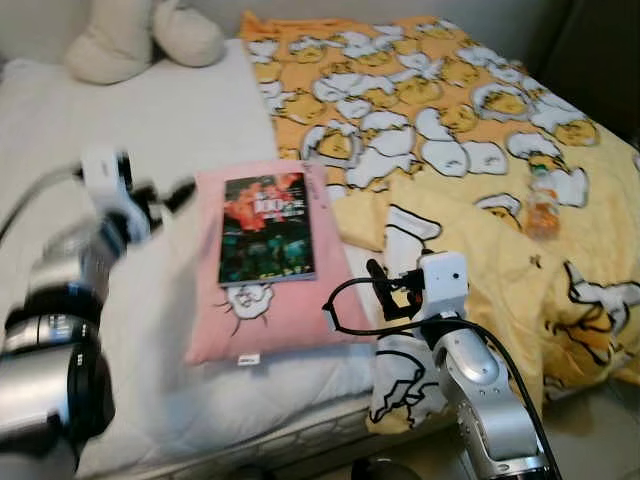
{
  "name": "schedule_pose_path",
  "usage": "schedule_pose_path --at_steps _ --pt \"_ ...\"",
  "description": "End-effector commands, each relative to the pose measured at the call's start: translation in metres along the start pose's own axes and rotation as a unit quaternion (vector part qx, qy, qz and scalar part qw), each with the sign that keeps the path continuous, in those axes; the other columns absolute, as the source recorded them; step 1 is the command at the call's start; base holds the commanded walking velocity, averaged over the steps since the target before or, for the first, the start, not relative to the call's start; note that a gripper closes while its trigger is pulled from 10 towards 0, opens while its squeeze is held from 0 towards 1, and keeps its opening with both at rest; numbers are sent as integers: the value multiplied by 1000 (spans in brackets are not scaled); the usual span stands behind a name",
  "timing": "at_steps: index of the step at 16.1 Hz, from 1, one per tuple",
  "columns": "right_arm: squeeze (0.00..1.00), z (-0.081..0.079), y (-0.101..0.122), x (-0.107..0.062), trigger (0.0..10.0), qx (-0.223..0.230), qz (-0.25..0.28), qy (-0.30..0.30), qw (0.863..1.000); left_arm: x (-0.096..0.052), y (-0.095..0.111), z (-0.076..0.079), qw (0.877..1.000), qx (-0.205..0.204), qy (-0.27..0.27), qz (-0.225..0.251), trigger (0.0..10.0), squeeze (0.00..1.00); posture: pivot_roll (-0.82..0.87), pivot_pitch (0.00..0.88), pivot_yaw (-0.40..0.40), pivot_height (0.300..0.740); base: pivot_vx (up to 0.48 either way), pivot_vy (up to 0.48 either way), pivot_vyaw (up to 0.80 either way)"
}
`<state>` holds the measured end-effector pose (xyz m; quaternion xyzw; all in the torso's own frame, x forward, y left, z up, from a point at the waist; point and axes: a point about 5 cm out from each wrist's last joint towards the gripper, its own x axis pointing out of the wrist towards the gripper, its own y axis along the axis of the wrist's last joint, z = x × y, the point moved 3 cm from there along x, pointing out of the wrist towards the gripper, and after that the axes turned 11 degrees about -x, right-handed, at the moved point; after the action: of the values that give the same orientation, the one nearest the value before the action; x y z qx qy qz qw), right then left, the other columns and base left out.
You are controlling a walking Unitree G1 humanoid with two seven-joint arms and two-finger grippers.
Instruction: Clean up the room
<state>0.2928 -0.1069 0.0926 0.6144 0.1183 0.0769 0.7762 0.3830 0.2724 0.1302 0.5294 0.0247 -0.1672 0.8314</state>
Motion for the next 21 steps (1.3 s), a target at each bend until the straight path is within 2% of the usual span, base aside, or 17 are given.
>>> schedule_pose_path --at_steps 1,3,4,6,9,11,12,14,15,16,17,19,21 --pt "0 -2 3 2 10000 -4 3 9 1000 0 -3 4 1000 -8 -22 -5 10000 0 -35 1 7 732 0 0 0" --pt "0 -1 3 4 10000 -7 2 15 1000 0 -26 12 998 -4 -60 -36 10000 0 -31 0 -7 732 0 0 0" --pt "0 -1 4 6 10000 -8 4 15 1000 1 -31 17 997 9 -71 -41 10000 0 -32 1 -7 732 0 0 0" --pt "0 1 5 7 10000 -9 5 16 1000 4 -33 25 995 6 -88 -43 10000 0 -33 5 -11 732 0 0 0" --pt "0 3 5 8 10000 -13 5 15 1000 13 -48 40 992 7 -106 -68 10000 0 -51 10 -13 732 0 0 0" --pt "0 6 5 10 10000 -7 3 15 1000 16 -46 43 993 15 -101 -61 10000 0 -57 9 -11 732 0 0 0" --pt "0 7 5 13 10000 12 0 15 1000 18 -36 44 995 37 -87 -34 10000 0 -57 10 -8 732 0 0 0" --pt "0 12 10 20 10000 23 5 8 1000 15 -17 47 994 73 -85 11 10000 0 -52 10 -11 732 0 0 0" --pt "0 12 8 22 10000 81 -6 8 997 9 -7 50 990 109 -86 38 10000 0 -35 9 -13 732 0 0 0" --pt "0 13 6 24 10000 130 -15 5 991 5 -5 52 986 132 -89 46 10000 0 -35 9 -13 732 0 0 0" --pt "0 11 7 34 10000 191 -19 16 981 -7 -1 58 979 167 -100 64 10000 0 -18 11 -13 732 0 0 0" --pt "0 15 26 60 10000 244 2 37 969 -37 13 88 965 156 -168 124 10000 0 46 16 -36 732 0 0 0" --pt "0 12 36 77 10000 260 5 73 963 -58 8 105 959 176 -190 115 10000 0 84 19 -55 732 0 0 0"
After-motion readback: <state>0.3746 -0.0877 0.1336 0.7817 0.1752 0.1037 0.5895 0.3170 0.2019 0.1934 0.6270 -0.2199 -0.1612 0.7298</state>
